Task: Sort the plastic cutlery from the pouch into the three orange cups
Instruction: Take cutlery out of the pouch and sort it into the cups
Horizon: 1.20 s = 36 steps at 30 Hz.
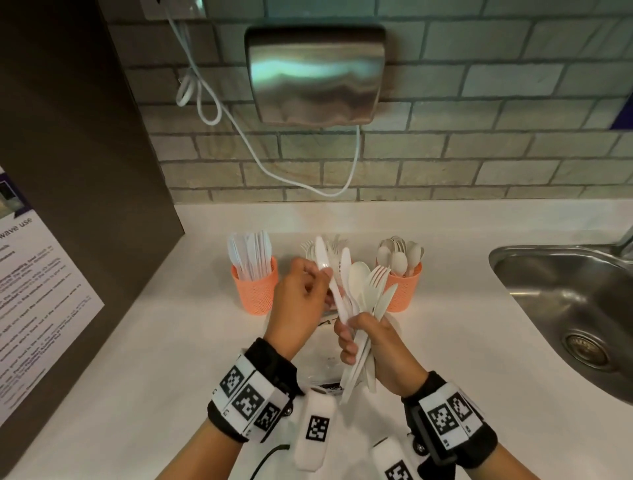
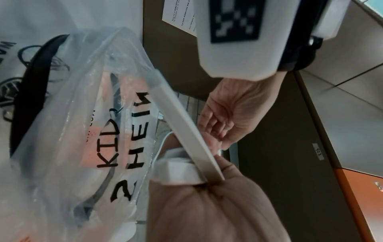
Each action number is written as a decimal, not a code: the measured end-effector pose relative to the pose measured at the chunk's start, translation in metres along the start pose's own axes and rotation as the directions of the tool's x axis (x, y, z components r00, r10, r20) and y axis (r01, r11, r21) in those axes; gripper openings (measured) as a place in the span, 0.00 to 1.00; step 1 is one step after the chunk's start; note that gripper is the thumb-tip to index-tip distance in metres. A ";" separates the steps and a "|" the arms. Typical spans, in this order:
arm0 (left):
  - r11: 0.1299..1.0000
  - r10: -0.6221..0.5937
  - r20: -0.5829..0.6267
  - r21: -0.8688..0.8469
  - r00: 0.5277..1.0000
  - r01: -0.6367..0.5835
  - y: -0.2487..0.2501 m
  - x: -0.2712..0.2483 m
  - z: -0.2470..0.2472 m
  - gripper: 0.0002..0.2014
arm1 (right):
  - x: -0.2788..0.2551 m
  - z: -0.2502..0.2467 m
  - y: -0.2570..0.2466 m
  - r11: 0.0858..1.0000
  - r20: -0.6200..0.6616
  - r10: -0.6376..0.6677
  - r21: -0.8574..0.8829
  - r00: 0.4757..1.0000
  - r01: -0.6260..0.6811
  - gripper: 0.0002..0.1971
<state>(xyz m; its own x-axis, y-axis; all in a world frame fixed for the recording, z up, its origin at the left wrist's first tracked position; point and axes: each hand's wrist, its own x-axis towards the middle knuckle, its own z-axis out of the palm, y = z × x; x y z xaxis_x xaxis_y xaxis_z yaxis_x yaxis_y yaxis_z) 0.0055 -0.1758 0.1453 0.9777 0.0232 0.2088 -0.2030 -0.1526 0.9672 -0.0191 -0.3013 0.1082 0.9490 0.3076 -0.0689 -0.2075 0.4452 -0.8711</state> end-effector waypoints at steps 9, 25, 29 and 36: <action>0.965 -0.024 -0.196 -0.259 0.980 -0.028 0.027 0.016 -0.024 0.08 | 0.002 -0.007 0.003 1.000 0.016 0.018 0.003 1.000 -0.018 0.26; 0.992 -0.102 -0.106 -0.082 0.989 0.093 -0.017 -0.014 0.002 0.01 | 0.017 0.000 0.018 0.982 0.080 -0.066 -0.172 0.995 0.079 0.12; 0.974 -0.151 -0.085 -0.181 0.985 0.133 -0.016 -0.013 0.001 0.02 | 0.019 -0.002 0.018 0.981 0.132 -0.065 -0.175 0.989 0.088 0.10; 0.915 -0.283 0.027 -0.291 0.959 0.278 -0.015 -0.007 -0.001 0.04 | 0.019 -0.001 0.014 0.999 0.084 -0.022 -0.046 0.996 0.026 0.06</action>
<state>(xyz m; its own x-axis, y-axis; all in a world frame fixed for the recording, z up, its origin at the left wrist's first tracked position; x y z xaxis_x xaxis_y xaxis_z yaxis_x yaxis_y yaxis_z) 0.0019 -0.1731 0.1296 0.9963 0.0391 -0.0769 0.0700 0.1544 0.9855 -0.0039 -0.2899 0.0945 0.9299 0.3676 -0.0086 -0.1719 0.4140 -0.8939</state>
